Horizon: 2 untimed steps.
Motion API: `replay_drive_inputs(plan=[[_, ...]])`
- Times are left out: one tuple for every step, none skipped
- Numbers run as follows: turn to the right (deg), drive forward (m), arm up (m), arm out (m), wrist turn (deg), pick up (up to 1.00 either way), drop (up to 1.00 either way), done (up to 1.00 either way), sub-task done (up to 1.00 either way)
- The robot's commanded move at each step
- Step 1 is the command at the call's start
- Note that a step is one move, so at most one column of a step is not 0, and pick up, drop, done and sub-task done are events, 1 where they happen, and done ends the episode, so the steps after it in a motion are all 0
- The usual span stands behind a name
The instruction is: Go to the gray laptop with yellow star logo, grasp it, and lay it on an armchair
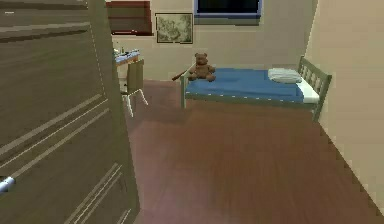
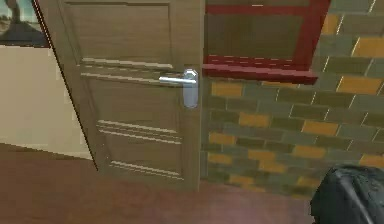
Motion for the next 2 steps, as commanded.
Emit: replay_drive_inputs(plan=[[0.0, 1.0, 0.0, 0.0, 0.0, 0.0, 0.0, 0.0, 0.0], [0.0, 0.25, 0.0, 0.0, 0.0, 0.0, 0.0, 0.0, 0.0]])
